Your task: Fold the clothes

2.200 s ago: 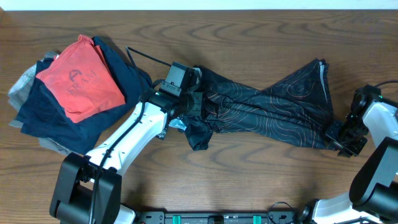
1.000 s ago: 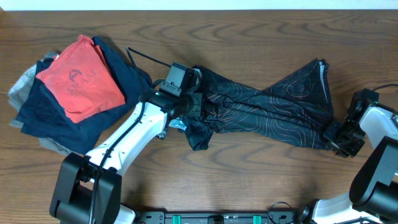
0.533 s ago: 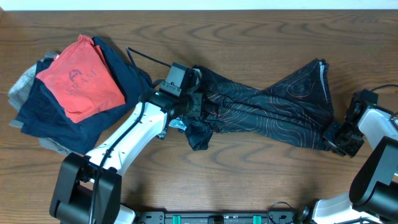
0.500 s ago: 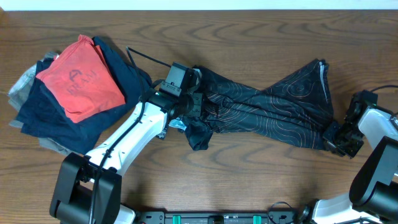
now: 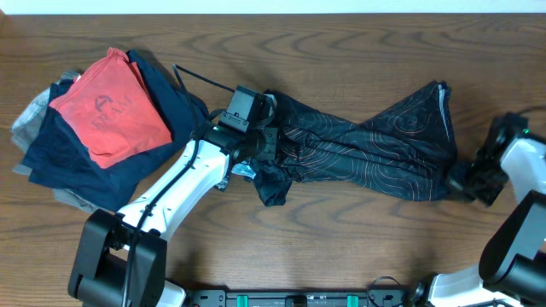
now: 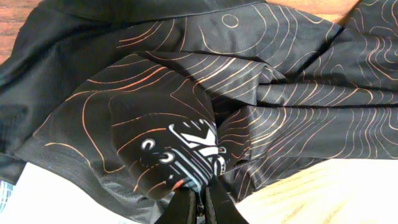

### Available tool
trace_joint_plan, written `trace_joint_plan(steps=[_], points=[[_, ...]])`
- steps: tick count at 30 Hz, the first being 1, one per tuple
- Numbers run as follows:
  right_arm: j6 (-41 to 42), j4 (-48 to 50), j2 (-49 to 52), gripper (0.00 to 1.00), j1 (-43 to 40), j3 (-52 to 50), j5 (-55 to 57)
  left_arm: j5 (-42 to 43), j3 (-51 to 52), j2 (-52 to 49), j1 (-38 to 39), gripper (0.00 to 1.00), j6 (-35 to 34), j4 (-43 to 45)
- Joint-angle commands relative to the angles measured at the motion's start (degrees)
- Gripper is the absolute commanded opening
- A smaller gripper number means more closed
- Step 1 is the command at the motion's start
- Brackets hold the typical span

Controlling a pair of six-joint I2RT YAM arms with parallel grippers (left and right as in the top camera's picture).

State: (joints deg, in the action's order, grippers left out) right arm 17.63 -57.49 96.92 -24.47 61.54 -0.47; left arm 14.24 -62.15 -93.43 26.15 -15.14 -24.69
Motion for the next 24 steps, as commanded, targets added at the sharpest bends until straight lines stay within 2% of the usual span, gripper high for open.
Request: trace_joint_plan(steps=[1,8,17,24], points=[[-1.51,-1.09,-1.73,0.01,-0.33,2.05,-1.05,0.13,0.04,-0.09,-0.02,0.06,0.52,-0.48],[-2.12,-1.49,-2.40,0.01,-0.35,1.68,-1.55,0.11,0.04,-0.09,-0.02,0.06,0.52,-0.48],[-3.17,-3.43,-10.03,0.01,-2.38,15.56,-2.54,0.11,0.04,-0.09,-0.02,0.06,0.52,-0.52],[-3.52,-6.84,-12.46,0.01,-2.36,16.11,0.28,0.11,0.04,-0.09,-0.02,0.06,0.52,-0.70]])
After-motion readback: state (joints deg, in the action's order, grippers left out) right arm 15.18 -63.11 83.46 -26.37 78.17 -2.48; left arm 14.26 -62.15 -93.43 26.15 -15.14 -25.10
